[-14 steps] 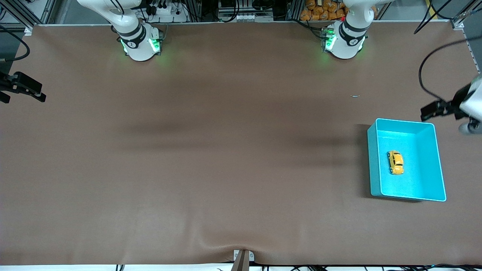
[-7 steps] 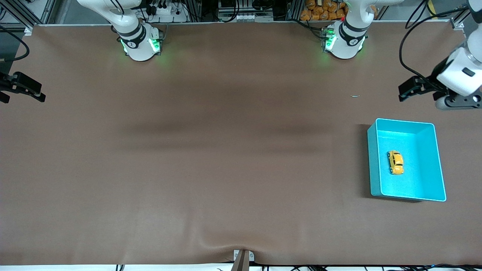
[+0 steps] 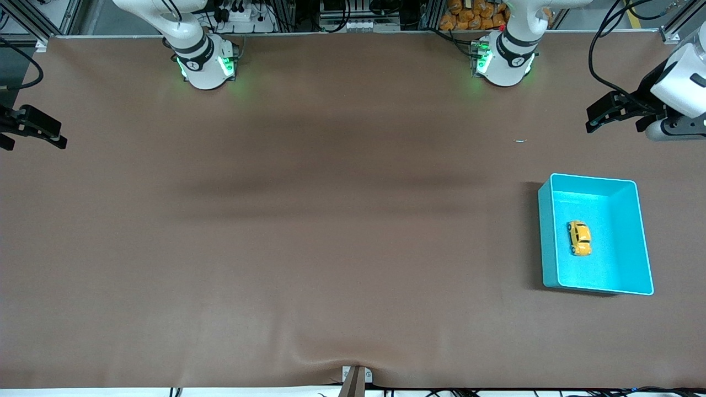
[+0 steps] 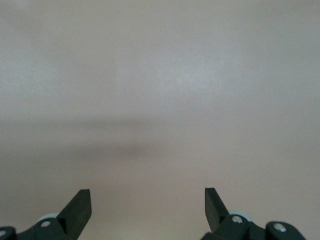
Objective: Wind and store yellow beetle car
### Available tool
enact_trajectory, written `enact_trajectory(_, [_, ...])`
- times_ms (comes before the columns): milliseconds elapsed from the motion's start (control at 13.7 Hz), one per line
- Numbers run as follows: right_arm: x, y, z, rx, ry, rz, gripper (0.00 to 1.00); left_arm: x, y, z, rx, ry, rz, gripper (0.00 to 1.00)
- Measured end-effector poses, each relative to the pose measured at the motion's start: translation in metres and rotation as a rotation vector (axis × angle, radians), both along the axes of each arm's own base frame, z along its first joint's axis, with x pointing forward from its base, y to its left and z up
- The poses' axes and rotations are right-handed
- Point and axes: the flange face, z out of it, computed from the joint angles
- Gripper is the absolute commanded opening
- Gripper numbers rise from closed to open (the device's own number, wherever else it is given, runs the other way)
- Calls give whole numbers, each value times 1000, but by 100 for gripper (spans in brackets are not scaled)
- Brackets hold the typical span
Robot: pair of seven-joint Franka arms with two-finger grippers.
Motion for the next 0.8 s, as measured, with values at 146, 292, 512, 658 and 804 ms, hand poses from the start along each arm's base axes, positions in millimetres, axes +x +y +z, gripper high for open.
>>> enact_trajectory(146, [-1, 1, 2, 0, -3, 1, 100, -1, 0, 1, 0, -2, -1, 100])
enact_trajectory(292, [-3, 1, 5, 1, -6, 1, 100, -1, 0, 2, -1, -7, -1, 100])
enact_trajectory(512, [-4, 4, 6, 3, -7, 6, 100, 0, -6, 5, -1, -26, -12, 100])
enact_trajectory(658, [-4, 5, 6, 6, -3, 9, 100, -1, -12, 5, 0, -28, -24, 100])
enact_trajectory(804, [-5, 8, 5, 19, 4, 17, 100, -2, -14, 6, 0, -30, -33, 100])
